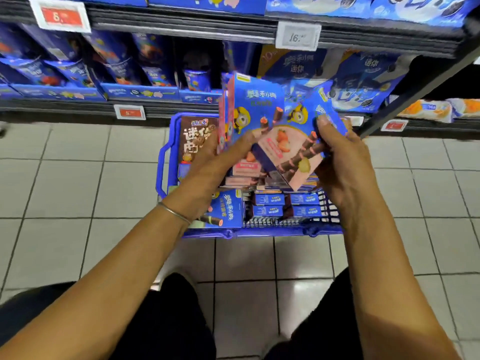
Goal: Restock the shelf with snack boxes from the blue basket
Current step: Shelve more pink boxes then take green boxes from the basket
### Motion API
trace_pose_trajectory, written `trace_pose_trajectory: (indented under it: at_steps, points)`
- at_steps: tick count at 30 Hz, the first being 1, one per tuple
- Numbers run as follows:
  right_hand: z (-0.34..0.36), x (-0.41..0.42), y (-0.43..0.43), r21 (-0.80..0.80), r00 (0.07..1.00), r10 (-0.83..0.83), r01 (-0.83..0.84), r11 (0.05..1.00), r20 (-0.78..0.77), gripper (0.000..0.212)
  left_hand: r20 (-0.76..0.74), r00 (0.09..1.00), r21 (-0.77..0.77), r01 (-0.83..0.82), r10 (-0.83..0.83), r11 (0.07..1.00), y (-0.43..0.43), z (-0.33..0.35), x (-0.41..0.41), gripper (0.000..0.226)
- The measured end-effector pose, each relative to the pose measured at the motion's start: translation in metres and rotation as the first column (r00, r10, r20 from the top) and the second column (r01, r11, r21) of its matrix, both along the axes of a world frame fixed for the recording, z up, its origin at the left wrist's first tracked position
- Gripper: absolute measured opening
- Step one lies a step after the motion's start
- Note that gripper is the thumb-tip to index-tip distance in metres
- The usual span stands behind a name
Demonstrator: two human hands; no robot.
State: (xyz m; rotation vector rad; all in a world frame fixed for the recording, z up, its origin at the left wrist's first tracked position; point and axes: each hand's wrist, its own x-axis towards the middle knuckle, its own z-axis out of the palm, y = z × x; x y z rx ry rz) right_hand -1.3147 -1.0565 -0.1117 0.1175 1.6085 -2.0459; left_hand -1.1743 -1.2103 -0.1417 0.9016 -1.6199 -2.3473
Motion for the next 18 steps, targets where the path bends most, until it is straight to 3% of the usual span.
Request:
trace_pose_trajectory:
  at_steps: [2,6,12,18]
  points:
    - [0.017,0.011,-0.005,0.025,0.996,-0.024,0.022,0.999,0.092,0.034,0.035,0.999,0.050,0.025,-0.027,0.998,0.008,0.010,0.008,0.076]
    - [0.072,0.032,-0.007,0.014,0.965,0.067,-0.073,0.997,0.255,0.034,0.082,0.996,0.128,0.029,-0.040,0.991,0.027,0.047,0.042,0.056]
    - [0.186,0.068,-0.007,0.050,0.939,0.218,-0.239,0.970,0.266,0.048,0.146,0.989,0.177,-0.051,0.025,0.983,0.034,0.175,0.078,0.048]
    - [0.346,0.091,-0.003,0.017,0.916,0.330,-0.342,0.939,0.228,0.027,0.088,0.989,0.084,-0.127,0.120,0.988,0.027,0.347,0.096,0.076]
